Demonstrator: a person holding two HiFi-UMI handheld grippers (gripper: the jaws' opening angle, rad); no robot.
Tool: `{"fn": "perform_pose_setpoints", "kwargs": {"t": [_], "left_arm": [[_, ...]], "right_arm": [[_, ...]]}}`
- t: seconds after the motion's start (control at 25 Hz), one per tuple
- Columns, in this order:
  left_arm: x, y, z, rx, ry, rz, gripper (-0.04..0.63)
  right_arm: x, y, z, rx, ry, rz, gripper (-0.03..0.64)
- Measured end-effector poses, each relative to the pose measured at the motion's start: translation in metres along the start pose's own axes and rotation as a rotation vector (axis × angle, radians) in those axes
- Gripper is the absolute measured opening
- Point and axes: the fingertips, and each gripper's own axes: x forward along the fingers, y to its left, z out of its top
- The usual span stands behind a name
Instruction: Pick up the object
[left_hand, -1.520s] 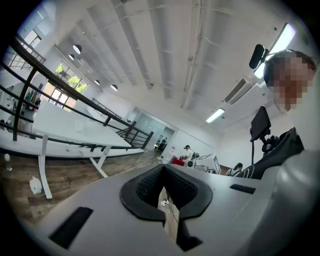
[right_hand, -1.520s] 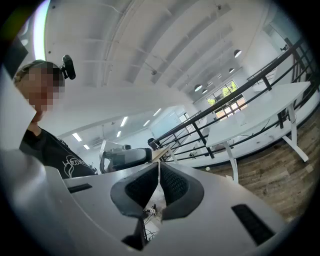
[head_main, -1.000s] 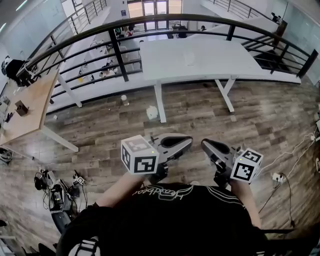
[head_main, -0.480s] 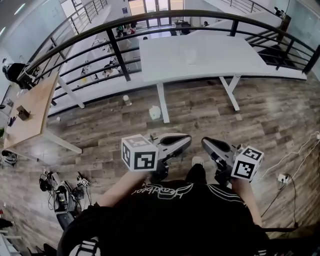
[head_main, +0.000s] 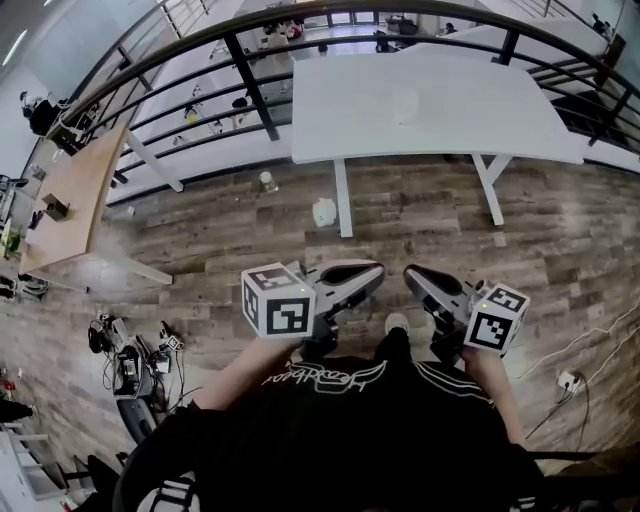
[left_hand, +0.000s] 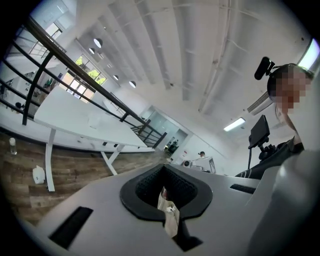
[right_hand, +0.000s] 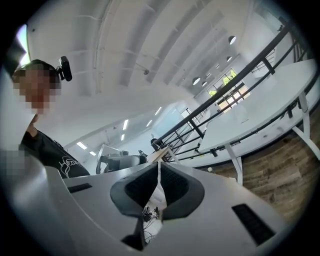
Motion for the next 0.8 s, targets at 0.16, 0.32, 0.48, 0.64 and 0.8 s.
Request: {"fn": "perform_pose_setpoints", "kwargs": {"t": [0.16,0.32,0.48,0.64,0.8], "left_arm": [[0.059,0.038,0.033,-0.022,0.013,0.037,0.008],[0.135,0.068,0.069,-0.024,0.017,0.053,0.008],[0.202,0.093,0.098,-0.024,0.022,0.054,0.008],[0.216,0.094,0.104,-0.003,0.019,0.034,0.008],[0.248,0.102,0.117,0.006,0.026,0.036,0.008]], "right_arm": [[-0.001,-0.064,0.045,0.018,0.012,0.027,0.025],[-0.019,-0.141,0.092,0.038,0.019,0.015,0.025],[-0.038,-0.203,0.133,0.046,0.015,0.009,0.025],[-0.04,-0.211,0.142,0.021,0.005,0.008,0.025],[-0.053,-0.239,0.164,0.02,-0.004,0.007,0.024]]}}
